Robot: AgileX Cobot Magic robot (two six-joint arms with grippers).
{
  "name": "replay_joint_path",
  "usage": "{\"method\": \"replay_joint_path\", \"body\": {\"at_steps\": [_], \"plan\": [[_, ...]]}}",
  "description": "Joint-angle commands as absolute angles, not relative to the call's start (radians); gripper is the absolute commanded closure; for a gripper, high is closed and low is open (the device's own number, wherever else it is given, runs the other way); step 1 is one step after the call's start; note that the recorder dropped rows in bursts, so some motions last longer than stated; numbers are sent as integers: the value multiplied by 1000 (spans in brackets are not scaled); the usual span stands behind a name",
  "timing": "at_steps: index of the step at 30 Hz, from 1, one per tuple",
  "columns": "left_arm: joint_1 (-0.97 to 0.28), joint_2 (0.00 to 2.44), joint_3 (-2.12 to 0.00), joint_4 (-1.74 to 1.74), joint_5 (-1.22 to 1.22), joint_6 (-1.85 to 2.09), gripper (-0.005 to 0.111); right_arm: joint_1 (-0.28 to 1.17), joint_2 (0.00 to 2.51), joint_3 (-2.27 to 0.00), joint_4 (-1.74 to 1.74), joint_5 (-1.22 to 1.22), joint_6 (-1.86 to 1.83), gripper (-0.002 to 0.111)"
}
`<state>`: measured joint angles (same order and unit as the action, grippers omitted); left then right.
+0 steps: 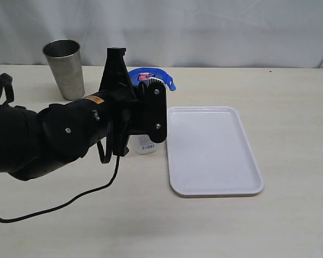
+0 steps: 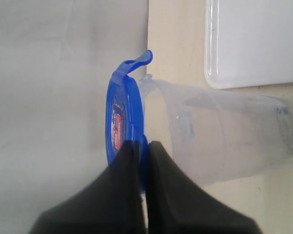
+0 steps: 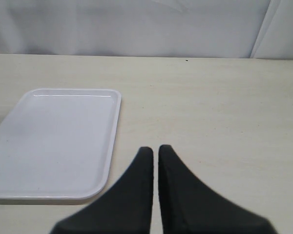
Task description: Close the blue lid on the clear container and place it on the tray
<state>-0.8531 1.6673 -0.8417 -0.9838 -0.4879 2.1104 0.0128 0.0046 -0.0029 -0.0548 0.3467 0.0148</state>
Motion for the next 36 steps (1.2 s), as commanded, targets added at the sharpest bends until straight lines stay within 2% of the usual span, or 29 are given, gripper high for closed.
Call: {"method": "replay_joint_path", "body": {"at_steps": [1,22,36], "plan": [[-862,1660,-837,-1004,-493,2142,107,14,0,0,-53,338,7,104],[-862,1658,-837,-1021,-657,2142,107,14,0,0,-53,338,7,104],[-855,1658,-839,-1025,-677,2112,107,14,0,0,-53,338,7,104]]}}
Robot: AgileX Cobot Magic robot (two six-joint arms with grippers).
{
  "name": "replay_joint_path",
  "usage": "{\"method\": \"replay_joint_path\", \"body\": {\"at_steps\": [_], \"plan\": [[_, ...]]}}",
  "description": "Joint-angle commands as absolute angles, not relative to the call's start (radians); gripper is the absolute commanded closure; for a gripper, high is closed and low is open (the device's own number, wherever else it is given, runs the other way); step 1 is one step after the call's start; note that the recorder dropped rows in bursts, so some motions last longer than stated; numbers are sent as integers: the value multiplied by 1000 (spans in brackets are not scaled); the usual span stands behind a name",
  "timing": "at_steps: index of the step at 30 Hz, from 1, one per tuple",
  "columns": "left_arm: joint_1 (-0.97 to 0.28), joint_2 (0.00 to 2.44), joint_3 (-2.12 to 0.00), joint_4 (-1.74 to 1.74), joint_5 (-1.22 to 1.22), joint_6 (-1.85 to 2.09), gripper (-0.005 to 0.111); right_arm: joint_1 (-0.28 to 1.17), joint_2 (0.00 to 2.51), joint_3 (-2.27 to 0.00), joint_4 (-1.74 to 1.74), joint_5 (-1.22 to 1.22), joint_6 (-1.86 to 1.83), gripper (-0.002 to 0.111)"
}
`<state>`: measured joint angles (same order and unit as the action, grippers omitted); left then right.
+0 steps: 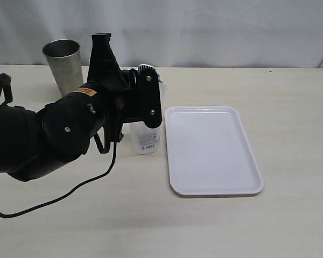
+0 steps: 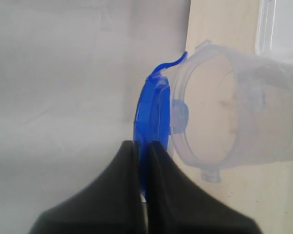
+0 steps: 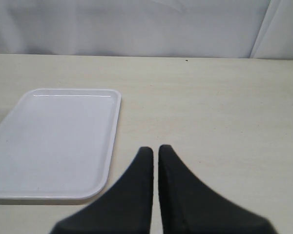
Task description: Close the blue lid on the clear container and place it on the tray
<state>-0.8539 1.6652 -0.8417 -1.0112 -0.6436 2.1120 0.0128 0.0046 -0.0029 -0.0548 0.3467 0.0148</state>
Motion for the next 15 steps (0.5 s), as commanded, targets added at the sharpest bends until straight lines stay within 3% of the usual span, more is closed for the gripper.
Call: {"method": "replay_joint_path", "body": {"at_steps": [1,15], "plan": [[-850,1658,-839,-1025,-679,2102,107,14,0,0,-53,338,7,104],[-786,1658,-861,-899,-743,1953,107,14,0,0,-53,338,7,104]]}}
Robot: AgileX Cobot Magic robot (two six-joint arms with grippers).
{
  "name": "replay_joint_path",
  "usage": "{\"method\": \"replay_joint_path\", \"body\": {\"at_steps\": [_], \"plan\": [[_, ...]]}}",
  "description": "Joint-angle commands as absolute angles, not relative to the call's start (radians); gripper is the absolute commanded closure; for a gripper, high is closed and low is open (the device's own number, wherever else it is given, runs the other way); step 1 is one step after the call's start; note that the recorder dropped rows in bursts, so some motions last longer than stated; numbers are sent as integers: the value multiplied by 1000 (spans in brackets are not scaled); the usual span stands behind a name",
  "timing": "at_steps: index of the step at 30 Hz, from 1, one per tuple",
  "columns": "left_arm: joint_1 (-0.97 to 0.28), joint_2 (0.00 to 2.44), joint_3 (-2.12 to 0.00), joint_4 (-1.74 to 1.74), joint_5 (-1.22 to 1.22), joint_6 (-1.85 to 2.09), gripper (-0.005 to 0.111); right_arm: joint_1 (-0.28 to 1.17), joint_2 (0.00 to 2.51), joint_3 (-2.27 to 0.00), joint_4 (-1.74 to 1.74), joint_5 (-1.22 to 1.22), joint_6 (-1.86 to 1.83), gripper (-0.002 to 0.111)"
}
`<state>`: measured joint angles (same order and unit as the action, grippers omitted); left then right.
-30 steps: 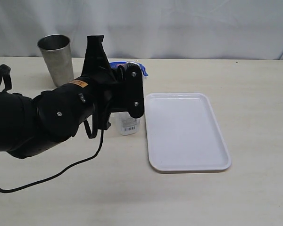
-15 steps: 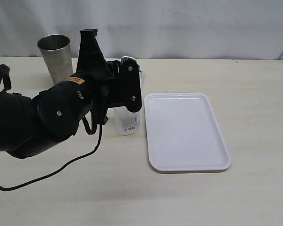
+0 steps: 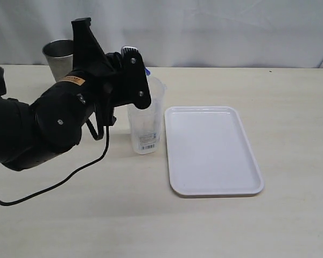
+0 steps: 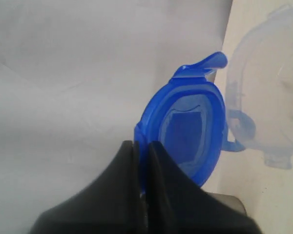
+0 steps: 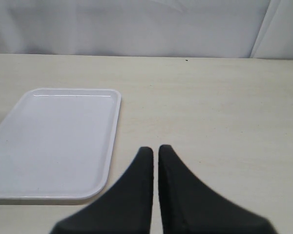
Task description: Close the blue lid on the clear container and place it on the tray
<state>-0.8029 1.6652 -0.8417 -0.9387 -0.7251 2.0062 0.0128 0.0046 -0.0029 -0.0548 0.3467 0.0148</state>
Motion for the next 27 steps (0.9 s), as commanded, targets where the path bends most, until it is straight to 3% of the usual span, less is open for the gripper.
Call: {"method": "replay_joint_path", "body": {"at_steps": [1,8,17,27], "plan": [[-777,1658,-870,-896,-745,1933,107,14,0,0,-53,338,7,104],[-744,1658,-914,-886,-742,1880,107,14,0,0,-53,338,7,104],[-837,1658,-914,-852,-739,1880,107,14,0,0,-53,338,7,104],[-849,1658,-914,-850,-691,1878,107,14,0,0,-53,338,7,104]]}}
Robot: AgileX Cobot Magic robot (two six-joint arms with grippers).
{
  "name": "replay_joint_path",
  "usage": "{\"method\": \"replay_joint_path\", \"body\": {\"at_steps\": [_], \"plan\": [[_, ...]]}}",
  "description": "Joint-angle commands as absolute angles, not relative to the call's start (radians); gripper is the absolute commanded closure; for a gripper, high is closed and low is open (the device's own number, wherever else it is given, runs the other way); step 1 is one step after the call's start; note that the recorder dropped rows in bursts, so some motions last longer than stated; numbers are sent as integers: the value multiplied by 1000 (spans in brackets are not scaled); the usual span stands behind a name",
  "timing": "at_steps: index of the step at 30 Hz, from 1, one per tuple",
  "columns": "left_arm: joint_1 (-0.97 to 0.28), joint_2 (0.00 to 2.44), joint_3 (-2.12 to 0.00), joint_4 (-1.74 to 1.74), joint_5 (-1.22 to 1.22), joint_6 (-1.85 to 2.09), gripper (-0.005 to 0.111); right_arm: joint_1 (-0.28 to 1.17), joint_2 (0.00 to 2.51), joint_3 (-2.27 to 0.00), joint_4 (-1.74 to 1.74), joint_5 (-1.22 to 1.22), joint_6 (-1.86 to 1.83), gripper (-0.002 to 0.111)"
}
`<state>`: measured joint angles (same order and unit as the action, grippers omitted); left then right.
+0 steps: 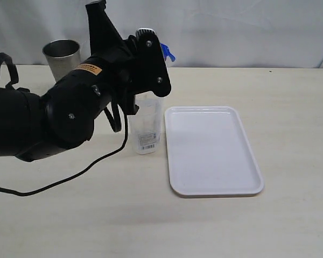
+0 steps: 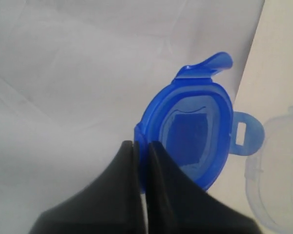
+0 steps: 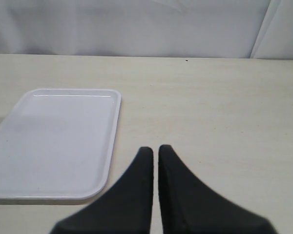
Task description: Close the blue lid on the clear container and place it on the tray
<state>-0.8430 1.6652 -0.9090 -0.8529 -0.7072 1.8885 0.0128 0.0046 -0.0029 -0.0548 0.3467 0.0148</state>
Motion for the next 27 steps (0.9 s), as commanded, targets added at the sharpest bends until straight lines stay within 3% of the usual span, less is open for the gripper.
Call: {"method": "replay_joint_path", "body": {"at_steps": [1,14,27], "plan": [[-849,1658,-914,-845,-700,1878,107,14,0,0,-53,338,7,104],[-766,1686,-914,-683,-709,1715,107,14,0,0,-53,338,7,104],[-768,1686,-914,-674,-640,1695,107,14,0,0,-53,338,7,104]]}}
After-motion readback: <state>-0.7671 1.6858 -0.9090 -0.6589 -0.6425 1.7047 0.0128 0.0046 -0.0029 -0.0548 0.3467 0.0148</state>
